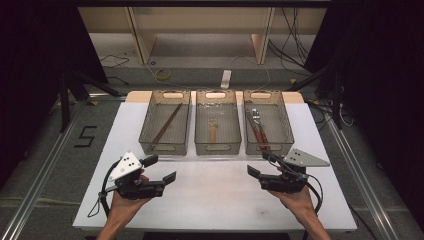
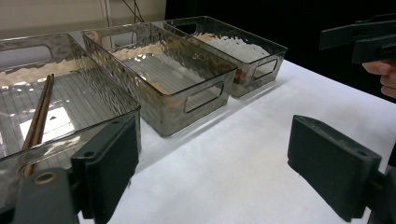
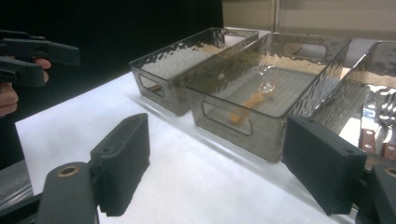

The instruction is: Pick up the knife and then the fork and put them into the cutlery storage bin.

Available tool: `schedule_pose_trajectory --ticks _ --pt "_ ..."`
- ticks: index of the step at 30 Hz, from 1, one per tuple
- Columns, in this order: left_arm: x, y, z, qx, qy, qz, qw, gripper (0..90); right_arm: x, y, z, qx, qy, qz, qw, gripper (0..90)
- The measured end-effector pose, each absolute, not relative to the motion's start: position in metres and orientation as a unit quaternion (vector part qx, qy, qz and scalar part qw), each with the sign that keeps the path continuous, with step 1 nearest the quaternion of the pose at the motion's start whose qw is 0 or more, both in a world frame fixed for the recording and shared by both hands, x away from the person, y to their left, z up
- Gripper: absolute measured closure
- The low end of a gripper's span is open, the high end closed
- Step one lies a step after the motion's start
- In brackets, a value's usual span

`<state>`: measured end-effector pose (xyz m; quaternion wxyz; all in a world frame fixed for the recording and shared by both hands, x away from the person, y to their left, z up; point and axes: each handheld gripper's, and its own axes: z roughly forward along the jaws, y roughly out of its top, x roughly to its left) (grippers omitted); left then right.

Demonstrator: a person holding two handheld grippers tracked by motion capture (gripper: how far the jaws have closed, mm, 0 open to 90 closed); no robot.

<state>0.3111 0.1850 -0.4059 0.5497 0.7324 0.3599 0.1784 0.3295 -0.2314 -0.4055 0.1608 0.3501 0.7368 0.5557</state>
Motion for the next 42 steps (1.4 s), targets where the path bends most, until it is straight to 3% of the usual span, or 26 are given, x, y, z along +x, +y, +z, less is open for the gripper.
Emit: schedule_pose_trajectory --ticks 10,42 --pt "0.311 0.183 -0.406 0.736 0.353 0.174 0.550 15.9 0.317 -0.239 -0.415 0.363 0.725 0.561 0.168 17.8" --pt "0.311 0.181 -0.406 0.740 0.346 0.166 0.552 15.9 0.311 -0.247 -0.424 0.372 0.723 0.555 0.176 17.6"
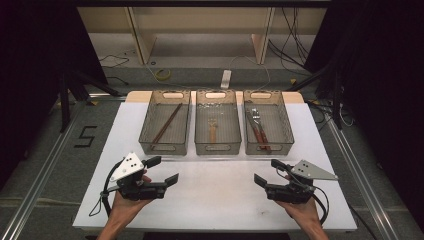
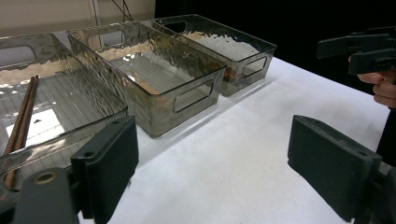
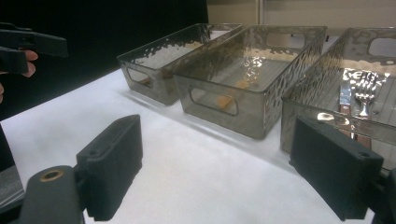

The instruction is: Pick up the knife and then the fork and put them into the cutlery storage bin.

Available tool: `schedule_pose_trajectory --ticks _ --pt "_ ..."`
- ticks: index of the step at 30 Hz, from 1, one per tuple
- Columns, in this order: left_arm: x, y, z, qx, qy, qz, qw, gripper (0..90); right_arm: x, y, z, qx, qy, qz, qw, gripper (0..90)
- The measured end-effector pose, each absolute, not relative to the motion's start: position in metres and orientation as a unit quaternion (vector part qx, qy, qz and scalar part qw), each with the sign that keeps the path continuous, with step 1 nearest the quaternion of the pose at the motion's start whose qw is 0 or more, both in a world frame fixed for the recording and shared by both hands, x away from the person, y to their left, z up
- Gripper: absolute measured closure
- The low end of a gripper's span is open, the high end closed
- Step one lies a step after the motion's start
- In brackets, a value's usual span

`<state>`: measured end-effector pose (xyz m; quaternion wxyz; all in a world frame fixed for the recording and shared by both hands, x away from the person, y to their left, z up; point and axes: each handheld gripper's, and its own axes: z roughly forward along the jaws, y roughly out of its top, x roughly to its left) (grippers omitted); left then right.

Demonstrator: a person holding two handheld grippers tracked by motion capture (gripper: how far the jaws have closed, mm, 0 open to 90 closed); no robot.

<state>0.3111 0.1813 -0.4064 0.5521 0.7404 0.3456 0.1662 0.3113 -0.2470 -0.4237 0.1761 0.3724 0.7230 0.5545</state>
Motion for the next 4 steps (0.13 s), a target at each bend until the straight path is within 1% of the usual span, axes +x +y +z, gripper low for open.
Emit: schedule_pose_trajectory --ticks 4 --pt "0.3112 0.1813 -0.4064 0.740 0.346 0.167 0.552 15.9 0.3111 -0.2468 -0.4236 0.373 0.723 0.555 0.175 17.7"
